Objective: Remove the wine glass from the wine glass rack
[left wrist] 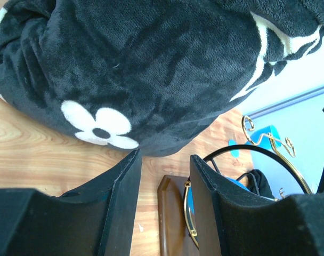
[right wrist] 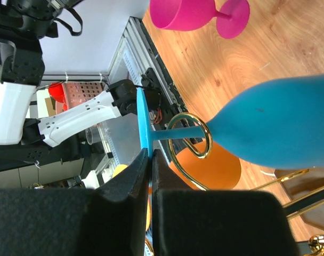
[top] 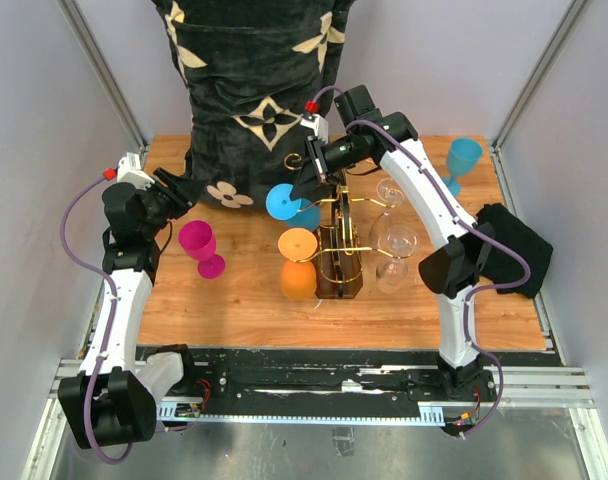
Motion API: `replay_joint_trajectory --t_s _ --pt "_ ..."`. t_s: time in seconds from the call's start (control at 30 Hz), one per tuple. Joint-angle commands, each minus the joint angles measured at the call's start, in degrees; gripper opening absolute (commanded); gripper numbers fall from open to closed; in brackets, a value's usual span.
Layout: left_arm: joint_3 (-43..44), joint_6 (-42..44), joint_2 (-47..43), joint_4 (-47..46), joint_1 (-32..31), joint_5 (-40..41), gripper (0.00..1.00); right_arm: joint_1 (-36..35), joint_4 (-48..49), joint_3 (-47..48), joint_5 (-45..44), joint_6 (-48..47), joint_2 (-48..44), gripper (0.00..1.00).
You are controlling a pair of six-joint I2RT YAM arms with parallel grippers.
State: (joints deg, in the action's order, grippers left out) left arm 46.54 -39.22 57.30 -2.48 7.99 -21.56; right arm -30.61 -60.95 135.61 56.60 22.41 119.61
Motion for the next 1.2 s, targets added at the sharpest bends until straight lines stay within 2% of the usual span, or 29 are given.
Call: replay_joint_trajectory --t_s 0.0,0.27,0.57,0.8,1.03,1.17 --pt "-0.1 0.3 -0.5 -1.3 -0.5 -0.9 0.47 -1.1 -2.6 -3.0 -2.5 -2.9 -5.1 0.04" --pt "-0.2 0.5 -1.0 -0.9 -0.5 -1.3 0.47 1.3 -2.2 -8.9 -4.1 -3.8 -11.1 0.04" --pt "0.1 0.5 -0.9 -0.9 -0.4 -1.6 0.48 6.2 -1.1 -6.2 -2.8 -3.7 -8.9 0.03" --pt "0.3 1.4 -0.7 -0.3 -0.5 -1.3 0.48 7.6 3.5 -2.2 0.5 -2.3 -6.9 0.01" --pt "0.1 0.9 0.2 -1.1 -0.4 -2.0 0.48 8.2 13.9 -3.9 4.4 0.3 -9.4 0.01" --pt "0.1 1.3 0.0 -0.8 -0.5 -1.8 0.48 8.5 14.6 -3.5 6.0 1.9 -10.9 0.01"
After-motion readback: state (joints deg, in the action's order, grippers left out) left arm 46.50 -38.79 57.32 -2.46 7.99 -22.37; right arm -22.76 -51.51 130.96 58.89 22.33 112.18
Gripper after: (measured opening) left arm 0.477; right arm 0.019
